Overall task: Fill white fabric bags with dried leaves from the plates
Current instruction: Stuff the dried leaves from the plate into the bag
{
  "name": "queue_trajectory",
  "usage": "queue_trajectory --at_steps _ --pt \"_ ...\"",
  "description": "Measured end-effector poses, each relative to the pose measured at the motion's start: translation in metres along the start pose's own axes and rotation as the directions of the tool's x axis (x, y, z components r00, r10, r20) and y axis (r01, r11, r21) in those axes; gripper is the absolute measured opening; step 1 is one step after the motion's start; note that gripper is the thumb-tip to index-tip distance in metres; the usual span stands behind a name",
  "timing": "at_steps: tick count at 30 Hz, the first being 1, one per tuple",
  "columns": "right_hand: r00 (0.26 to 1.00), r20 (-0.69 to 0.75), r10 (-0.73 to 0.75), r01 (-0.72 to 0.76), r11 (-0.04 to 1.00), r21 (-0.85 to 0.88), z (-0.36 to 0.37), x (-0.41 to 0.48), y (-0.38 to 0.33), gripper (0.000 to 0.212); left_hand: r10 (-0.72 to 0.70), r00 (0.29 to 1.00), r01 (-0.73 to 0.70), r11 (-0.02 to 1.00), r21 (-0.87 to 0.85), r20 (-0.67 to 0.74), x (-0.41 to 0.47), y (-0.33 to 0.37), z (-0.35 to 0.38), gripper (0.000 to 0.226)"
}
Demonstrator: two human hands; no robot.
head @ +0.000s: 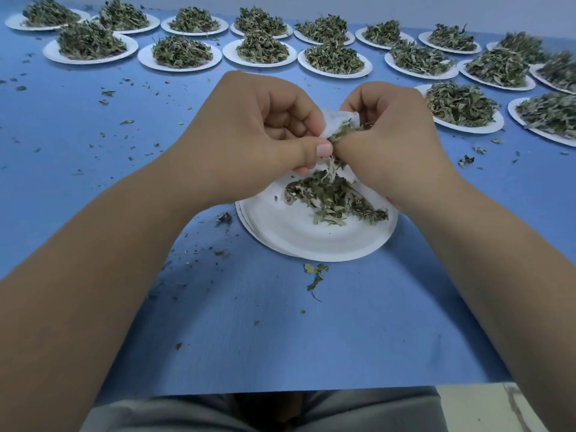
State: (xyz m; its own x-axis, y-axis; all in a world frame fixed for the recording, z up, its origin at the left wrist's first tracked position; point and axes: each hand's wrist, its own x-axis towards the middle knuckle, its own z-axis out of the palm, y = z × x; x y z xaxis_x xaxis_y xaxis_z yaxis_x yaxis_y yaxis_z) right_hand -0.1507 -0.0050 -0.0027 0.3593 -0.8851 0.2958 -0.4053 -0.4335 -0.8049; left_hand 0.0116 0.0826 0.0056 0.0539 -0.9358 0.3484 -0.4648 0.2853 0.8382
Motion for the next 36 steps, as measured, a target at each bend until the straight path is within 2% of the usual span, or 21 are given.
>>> queue_trajectory --at_steps 4,9,12,18,20,23,26,28,29,32,36 --pt "0.999 -0.025 -0.029 0.028 0.999 -0.047 0.003 -0.003 -0.003 0.015 -0.007 0.999 0.009 0.999 0.047 -0.044 0.002 -0.002 -0.002 0.012" --pt "0.996 0.077 -0.041 0.030 0.990 0.134 0.001 -0.009 -0.003 0.025 -0.036 0.986 0.055 0.992 0.111 -0.162 0.005 -0.005 -0.005 0.009" --pt "0.989 0.125 -0.077 0.053 0.982 0.184 -0.007 -0.011 -0.002 0.025 -0.063 0.977 0.081 0.993 0.081 -0.203 0.006 -0.006 -0.008 0.008" --pt "0.961 0.083 -0.262 0.241 0.949 0.202 -0.016 -0.017 -0.005 0.014 -0.071 0.976 0.093 0.991 0.097 -0.207 0.008 -0.009 -0.007 0.010" --pt "0.953 0.052 -0.299 0.289 0.946 0.147 -0.014 -0.018 -0.003 0.018 -0.075 0.976 0.097 0.990 0.102 -0.204 0.008 -0.010 -0.007 0.007" --pt "0.938 0.065 -0.340 0.342 0.939 -0.029 -0.012 -0.019 0.002 0.015 -0.080 0.981 0.097 0.992 0.086 -0.176 0.008 -0.010 -0.007 0.006" --pt "0.916 0.076 -0.395 0.402 0.898 -0.177 -0.008 -0.020 0.002 0.012 -0.091 0.992 0.094 0.995 0.037 -0.089 0.007 -0.008 -0.004 0.006" --pt "0.908 0.060 -0.415 0.416 0.871 -0.263 -0.005 -0.020 0.000 0.003 -0.089 0.996 0.089 0.996 -0.009 -0.027 0.006 -0.006 -0.002 0.006" --pt "0.911 0.026 -0.411 0.400 0.869 -0.292 -0.004 -0.019 0.000 0.008 -0.086 0.996 0.086 0.996 -0.028 -0.004 0.005 -0.005 -0.002 0.007" --pt "0.931 -0.044 -0.364 0.336 0.895 -0.294 0.000 -0.017 -0.001 0.031 -0.061 0.998 0.062 0.997 -0.040 0.035 0.003 -0.003 -0.004 0.010" --pt "0.977 0.048 -0.206 0.211 0.950 -0.230 0.001 -0.008 -0.001 0.030 -0.002 0.998 0.002 1.000 -0.005 0.056 0.000 0.000 -0.004 0.010"
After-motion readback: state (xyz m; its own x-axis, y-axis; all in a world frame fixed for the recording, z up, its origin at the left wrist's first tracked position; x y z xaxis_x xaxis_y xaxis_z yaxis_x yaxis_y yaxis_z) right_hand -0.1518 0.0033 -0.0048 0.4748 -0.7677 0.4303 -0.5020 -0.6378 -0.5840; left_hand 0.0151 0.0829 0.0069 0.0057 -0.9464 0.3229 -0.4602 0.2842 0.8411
